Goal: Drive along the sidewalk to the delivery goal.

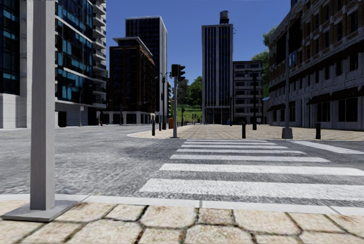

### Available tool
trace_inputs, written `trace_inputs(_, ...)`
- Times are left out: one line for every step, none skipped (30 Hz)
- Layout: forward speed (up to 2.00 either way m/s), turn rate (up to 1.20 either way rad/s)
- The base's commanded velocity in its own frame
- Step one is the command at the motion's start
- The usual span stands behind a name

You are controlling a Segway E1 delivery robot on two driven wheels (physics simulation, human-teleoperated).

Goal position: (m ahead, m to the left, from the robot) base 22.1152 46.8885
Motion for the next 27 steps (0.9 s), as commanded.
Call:
trace_inputs(0.00,0.00)
trace_inputs(0.00,0.00)
trace_inputs(0.00,0.00)
trace_inputs(0.21,0.00)
trace_inputs(0.21,0.00)
trace_inputs(0.61,0.00)
trace_inputs(1.10,0.00)
trace_inputs(1.35,0.00)
trace_inputs(1.46,0.00)
trace_inputs(1.46,0.00)
trace_inputs(1.49,0.00)
trace_inputs(1.49,0.00)
trace_inputs(1.49,0.00)
trace_inputs(1.50,0.00)
trace_inputs(1.50,0.00)
trace_inputs(1.50,0.00)
trace_inputs(1.50,-0.34)
trace_inputs(1.50,-0.65)
trace_inputs(1.50,-1.20)
trace_inputs(1.50,-1.20)
trace_inputs(1.50,-1.20)
trace_inputs(1.50,-1.20)
trace_inputs(1.50,0.00)
trace_inputs(1.50,0.00)
trace_inputs(1.50,0.00)
trace_inputs(1.50,0.00)
trace_inputs(1.50,0.00)
